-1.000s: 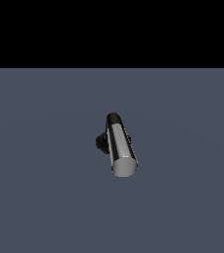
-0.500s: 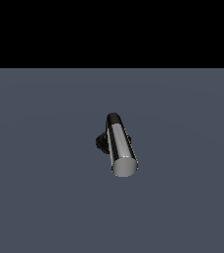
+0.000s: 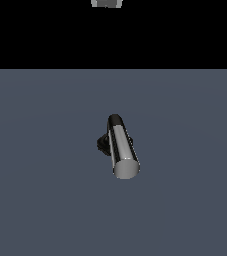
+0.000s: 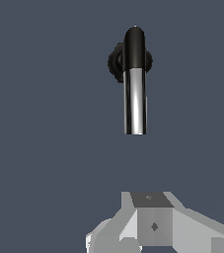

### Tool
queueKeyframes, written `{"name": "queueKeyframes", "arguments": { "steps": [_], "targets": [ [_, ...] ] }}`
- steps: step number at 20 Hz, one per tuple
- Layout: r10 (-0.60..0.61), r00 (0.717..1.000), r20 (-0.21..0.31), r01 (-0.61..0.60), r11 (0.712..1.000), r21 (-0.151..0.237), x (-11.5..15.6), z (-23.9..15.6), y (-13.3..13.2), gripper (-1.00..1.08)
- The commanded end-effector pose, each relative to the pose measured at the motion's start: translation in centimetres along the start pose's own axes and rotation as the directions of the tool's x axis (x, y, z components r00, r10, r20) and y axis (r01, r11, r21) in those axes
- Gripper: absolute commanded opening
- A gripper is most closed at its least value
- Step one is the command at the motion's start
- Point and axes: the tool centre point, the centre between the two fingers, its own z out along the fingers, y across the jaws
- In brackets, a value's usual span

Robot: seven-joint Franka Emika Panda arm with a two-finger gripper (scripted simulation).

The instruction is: Turn on the faucet by rotating a designated handle.

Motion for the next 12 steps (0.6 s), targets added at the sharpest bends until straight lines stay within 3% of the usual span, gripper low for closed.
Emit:
{"name": "queueKeyframes", "arguments": {
  "steps": [1, 12],
  "targets": [
    [-0.010, 1.000, 0.001, 0.010, 1.000, -0.001, 0.2, 2.2, -0.1, -1.00],
    [-0.046, 0.999, 0.009, 0.046, 0.999, -0.006, 1.3, 10.8, -0.5, -1.00]
  ]
}}
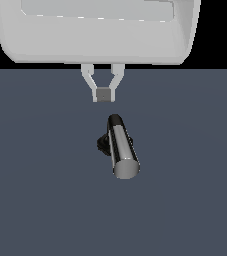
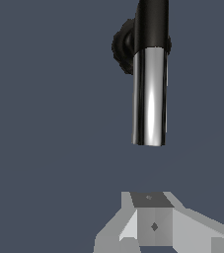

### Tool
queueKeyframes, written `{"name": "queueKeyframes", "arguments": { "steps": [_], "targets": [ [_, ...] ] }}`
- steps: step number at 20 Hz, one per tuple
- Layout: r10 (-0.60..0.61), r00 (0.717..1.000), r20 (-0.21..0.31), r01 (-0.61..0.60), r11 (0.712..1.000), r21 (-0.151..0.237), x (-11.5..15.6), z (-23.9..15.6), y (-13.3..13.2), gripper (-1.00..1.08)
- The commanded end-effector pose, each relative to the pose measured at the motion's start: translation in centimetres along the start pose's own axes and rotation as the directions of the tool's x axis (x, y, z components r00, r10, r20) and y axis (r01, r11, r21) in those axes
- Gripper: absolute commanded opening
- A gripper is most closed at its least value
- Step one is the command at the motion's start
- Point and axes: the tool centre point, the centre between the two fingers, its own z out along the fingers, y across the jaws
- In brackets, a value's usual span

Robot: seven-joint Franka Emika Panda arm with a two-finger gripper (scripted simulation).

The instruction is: Turn on the faucet by rotating a designated handle.

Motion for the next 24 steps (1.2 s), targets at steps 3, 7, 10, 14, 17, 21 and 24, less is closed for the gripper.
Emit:
{"name": "queueKeyframes", "arguments": {
  "steps": [3, 7, 10, 14, 17, 21, 24],
  "targets": [
    [-0.014, 1.000, 0.002, 0.014, 1.000, -0.002, 0.4, 3.3, -0.1, -1.00],
    [-0.026, 1.000, 0.004, 0.026, 1.000, -0.004, 0.9, 6.0, -0.3, -1.00],
    [-0.035, 0.999, 0.006, 0.035, 0.999, -0.005, 1.2, 8.1, -0.4, -1.00],
    [-0.045, 0.999, 0.008, 0.045, 0.999, -0.006, 1.6, 10.7, -0.5, -1.00],
    [-0.052, 0.999, 0.010, 0.052, 0.999, -0.007, 1.9, 12.2, -0.5, -1.00],
    [-0.059, 0.998, 0.011, 0.059, 0.998, -0.008, 2.2, 13.9, -0.6, -1.00],
    [-0.063, 0.998, 0.012, 0.063, 0.998, -0.008, 2.4, 14.9, -0.6, -1.00]
  ]
}}
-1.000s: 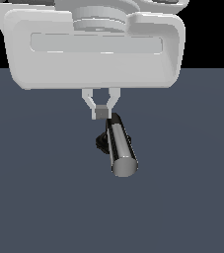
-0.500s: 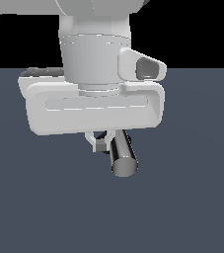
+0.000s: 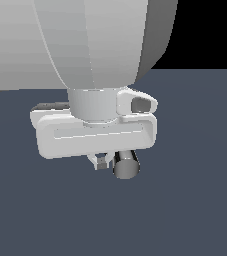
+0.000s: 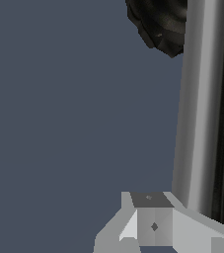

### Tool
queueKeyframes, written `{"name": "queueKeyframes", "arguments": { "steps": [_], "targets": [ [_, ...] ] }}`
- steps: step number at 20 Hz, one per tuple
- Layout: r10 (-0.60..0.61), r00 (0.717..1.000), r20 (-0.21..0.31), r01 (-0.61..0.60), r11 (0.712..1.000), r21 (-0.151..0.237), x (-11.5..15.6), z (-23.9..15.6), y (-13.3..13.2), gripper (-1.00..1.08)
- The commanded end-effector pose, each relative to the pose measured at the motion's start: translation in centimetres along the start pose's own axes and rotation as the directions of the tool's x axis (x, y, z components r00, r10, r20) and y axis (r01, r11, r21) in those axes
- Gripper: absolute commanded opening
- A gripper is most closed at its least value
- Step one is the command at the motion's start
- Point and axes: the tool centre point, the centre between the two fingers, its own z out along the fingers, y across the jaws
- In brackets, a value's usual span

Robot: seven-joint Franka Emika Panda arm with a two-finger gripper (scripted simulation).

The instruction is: Turn on the faucet by rotating a designated handle.

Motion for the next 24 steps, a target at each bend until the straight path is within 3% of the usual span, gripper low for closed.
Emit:
{"name": "queueKeyframes", "arguments": {
  "steps": [1, 16, 24],
  "targets": [
    [-0.003, 1.000, 0.000, 0.003, 1.000, -0.001, 0.2, 0.8, 0.0, -1.00],
    [-0.007, 1.000, 0.001, 0.007, 1.000, -0.001, 0.5, 1.6, 0.0, -1.00],
    [-0.007, 1.000, 0.001, 0.007, 1.000, -0.001, 0.7, 1.6, 3.5, -1.00]
  ]
}}
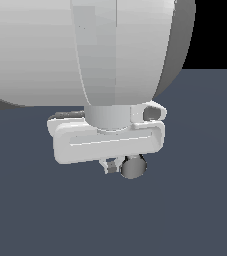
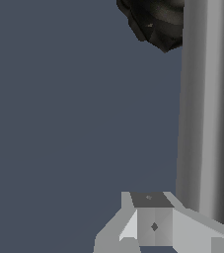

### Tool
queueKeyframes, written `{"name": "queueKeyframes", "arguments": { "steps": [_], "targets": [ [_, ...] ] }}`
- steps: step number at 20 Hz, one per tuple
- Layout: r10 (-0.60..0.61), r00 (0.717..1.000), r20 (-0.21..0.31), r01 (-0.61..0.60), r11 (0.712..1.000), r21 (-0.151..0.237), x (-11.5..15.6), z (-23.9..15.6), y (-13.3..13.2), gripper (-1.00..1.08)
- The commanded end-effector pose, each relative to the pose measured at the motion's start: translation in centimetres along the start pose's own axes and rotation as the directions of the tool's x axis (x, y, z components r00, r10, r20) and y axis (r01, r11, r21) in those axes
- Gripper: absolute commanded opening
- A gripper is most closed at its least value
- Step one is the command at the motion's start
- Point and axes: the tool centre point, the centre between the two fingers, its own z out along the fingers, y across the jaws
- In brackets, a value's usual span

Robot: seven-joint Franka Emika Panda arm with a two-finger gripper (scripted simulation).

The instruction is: Turn on the faucet by rotating a designated handle.

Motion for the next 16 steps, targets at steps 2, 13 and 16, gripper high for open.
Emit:
{"name": "queueKeyframes", "arguments": {
  "steps": [2, 13, 16],
  "targets": [
    [0.017, 1.000, -0.007, -0.017, 1.000, -0.002, 0.5, 0.0, 2.4, -1.00],
    [0.017, 1.000, -0.007, -0.017, 1.000, -0.002, 0.7, 0.0, 7.2, -1.00],
    [0.017, 1.000, -0.007, -0.017, 1.000, -0.002, 0.8, 0.0, 8.5, -1.00]
  ]
}}
